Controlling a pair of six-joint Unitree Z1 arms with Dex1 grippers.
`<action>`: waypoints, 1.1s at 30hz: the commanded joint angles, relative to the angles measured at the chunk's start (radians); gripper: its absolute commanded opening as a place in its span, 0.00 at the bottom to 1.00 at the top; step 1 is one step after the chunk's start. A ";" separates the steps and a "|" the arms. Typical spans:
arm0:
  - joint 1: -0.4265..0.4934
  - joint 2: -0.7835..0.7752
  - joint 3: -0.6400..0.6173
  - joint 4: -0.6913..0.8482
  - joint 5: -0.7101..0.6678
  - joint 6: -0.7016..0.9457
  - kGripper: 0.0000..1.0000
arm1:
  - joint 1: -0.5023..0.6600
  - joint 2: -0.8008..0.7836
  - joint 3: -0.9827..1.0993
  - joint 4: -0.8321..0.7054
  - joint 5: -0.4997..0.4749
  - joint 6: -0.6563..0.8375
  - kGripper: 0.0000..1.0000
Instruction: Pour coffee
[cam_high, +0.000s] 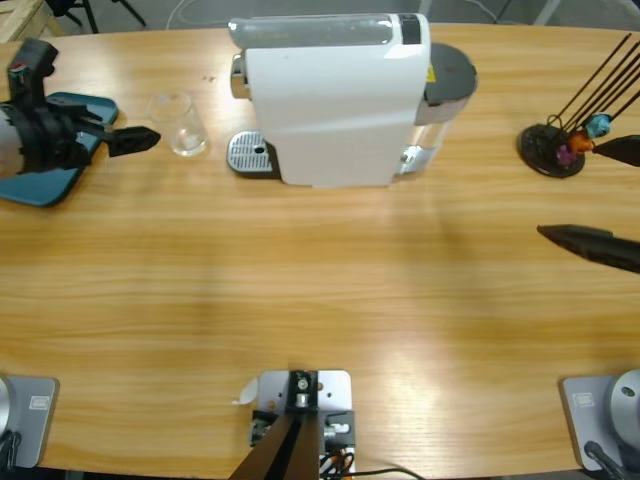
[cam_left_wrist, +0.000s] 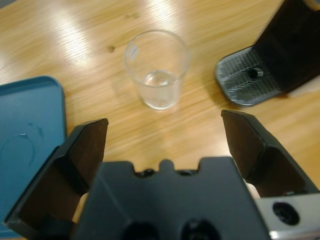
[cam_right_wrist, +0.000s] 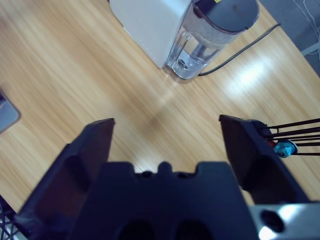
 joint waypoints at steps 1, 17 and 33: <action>0.006 0.155 0.068 -0.192 0.052 -0.013 0.98 | -0.008 -0.009 0.046 0.002 -0.004 -0.015 1.00; 0.100 0.449 0.135 -0.683 -0.094 -0.052 0.98 | -0.008 -0.004 0.058 -0.019 -0.031 -0.013 1.00; 0.104 0.375 0.215 -0.836 -0.164 -0.052 0.98 | -0.008 -0.002 0.079 -0.055 -0.033 -0.010 1.00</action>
